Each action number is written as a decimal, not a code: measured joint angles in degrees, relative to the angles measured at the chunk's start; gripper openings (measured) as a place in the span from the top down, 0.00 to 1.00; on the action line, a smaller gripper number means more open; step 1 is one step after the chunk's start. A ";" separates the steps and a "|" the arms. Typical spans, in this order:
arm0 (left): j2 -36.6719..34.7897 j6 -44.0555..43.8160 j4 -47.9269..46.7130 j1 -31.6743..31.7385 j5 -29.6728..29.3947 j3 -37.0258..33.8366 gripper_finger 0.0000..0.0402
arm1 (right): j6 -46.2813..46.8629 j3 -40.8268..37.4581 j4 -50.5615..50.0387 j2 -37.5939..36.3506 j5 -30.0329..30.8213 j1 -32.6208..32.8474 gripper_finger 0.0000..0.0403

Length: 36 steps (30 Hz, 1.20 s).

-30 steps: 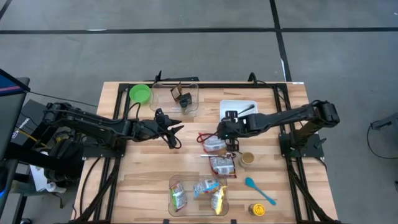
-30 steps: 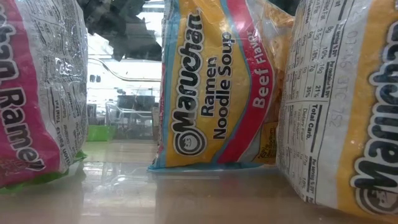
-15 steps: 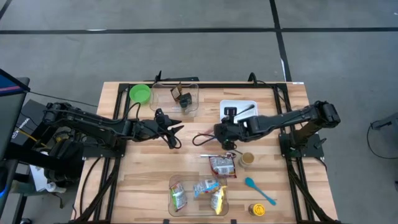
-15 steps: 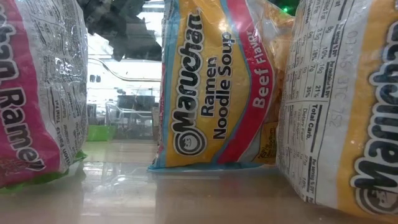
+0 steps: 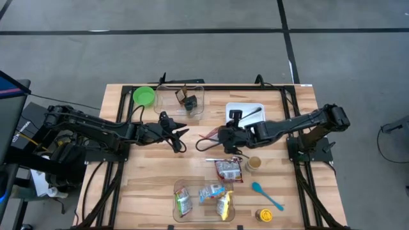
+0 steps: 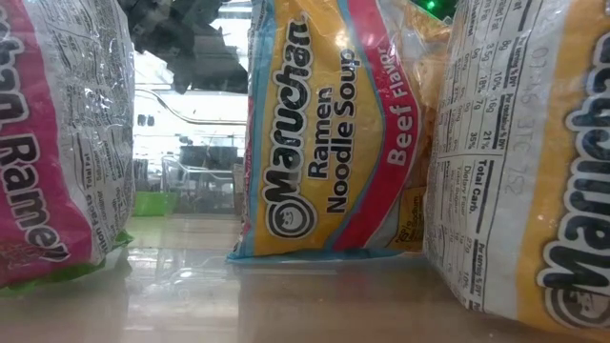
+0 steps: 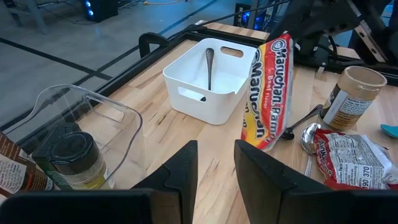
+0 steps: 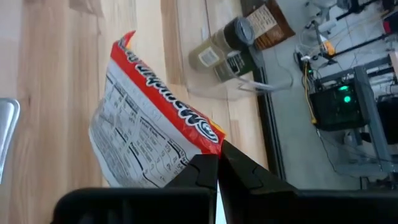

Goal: Pick & Place Food Item
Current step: Put the orange noodle pack into the bottom transparent bin

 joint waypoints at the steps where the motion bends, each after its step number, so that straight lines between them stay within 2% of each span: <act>1: 0.00 0.00 0.00 0.00 0.00 0.00 0.75 | -0.58 0.00 0.64 0.00 0.00 0.02 1.00; 5: 0.29 0.00 0.19 -0.04 0.23 0.02 0.75 | -2.43 0.00 4.05 0.00 -0.01 0.26 1.00; 17: 5.72 4.58 6.33 -0.04 9.06 0.04 0.75 | -2.61 0.04 8.49 0.00 -0.02 0.39 1.00; 23: 7.20 5.60 7.19 -0.04 9.53 0.04 0.74 | -2.57 0.04 8.46 0.00 -0.02 0.41 1.00; 36: 7.23 6.67 6.16 -0.04 9.53 0.04 0.48 | -2.48 0.04 8.66 0.00 -0.04 0.39 1.00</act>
